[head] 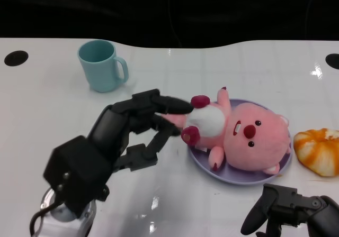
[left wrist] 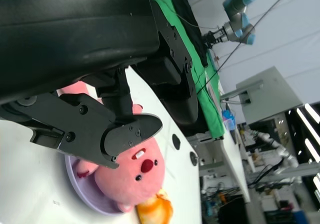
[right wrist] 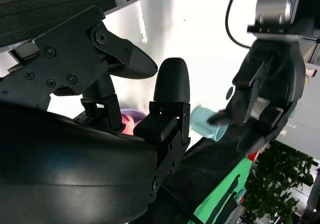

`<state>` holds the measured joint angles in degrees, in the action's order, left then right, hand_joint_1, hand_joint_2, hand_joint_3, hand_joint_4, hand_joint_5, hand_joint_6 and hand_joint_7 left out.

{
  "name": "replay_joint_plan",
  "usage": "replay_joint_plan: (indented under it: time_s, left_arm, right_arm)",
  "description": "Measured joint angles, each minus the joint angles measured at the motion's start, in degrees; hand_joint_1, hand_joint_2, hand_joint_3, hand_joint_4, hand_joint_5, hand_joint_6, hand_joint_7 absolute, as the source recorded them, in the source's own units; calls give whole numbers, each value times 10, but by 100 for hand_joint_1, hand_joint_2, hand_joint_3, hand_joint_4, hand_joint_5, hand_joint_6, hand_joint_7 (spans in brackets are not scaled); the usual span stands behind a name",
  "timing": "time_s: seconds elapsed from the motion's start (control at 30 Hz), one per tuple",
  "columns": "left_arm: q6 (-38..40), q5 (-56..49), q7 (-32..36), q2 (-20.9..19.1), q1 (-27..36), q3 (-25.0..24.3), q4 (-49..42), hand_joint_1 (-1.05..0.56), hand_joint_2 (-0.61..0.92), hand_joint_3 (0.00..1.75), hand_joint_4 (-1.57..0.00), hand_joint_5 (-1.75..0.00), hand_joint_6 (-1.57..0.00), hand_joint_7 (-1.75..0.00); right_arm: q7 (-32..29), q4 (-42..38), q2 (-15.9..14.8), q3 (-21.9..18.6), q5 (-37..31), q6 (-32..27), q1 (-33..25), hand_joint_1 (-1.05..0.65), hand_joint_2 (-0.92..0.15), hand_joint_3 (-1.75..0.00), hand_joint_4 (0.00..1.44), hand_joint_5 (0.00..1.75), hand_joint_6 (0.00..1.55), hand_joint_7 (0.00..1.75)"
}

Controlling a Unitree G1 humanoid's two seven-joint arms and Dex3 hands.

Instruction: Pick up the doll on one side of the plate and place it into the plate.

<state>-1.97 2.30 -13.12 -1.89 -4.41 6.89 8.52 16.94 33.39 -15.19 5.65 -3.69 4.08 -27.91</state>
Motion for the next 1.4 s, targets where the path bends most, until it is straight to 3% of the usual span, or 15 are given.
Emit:
replay_joint_plan:
  time_s: [0.1, 0.23, 0.6, 0.83, 1.1, 1.4]
  left_arm:
    - [57, 22, 0, -1, 38, -7, 50, -11, 54, 123, -76, -164, -72, -137]
    - [126, 40, 0, -12, 83, -10, 117, -12, 51, 130, -77, -174, -70, -152]
    - [342, 172, 3, -24, 172, -35, 265, -14, 52, 122, -80, -175, -67, -160]
    - [369, 192, 6, -28, 195, -41, 281, -15, 51, 124, -82, -175, -69, -160]
    - [364, 255, -48, -42, 192, -68, 216, -17, 49, 127, -81, -175, -65, -164]
    - [353, 254, -56, -51, 178, -73, 174, -18, 46, 129, -81, -175, -68, -162]
  right_arm:
    - [0, 0, 0, 0, 0, 1, 0, -12, -56, -105, 67, 164, 62, 125]
    - [0, 0, -1, 0, 0, 1, 0, -13, -56, -105, 67, 164, 62, 125]
    - [1, 0, -2, 0, 0, 1, -1, -14, -57, -104, 66, 164, 61, 124]
    - [2, 1, -3, -1, 0, 1, -1, -14, -57, -103, 66, 163, 61, 124]
    - [2, 1, -4, -2, 0, 1, -1, -14, -56, -104, 67, 164, 63, 124]
    - [4, 4, -4, -7, 8, 1, -10, -13, -55, -106, 67, 164, 62, 124]
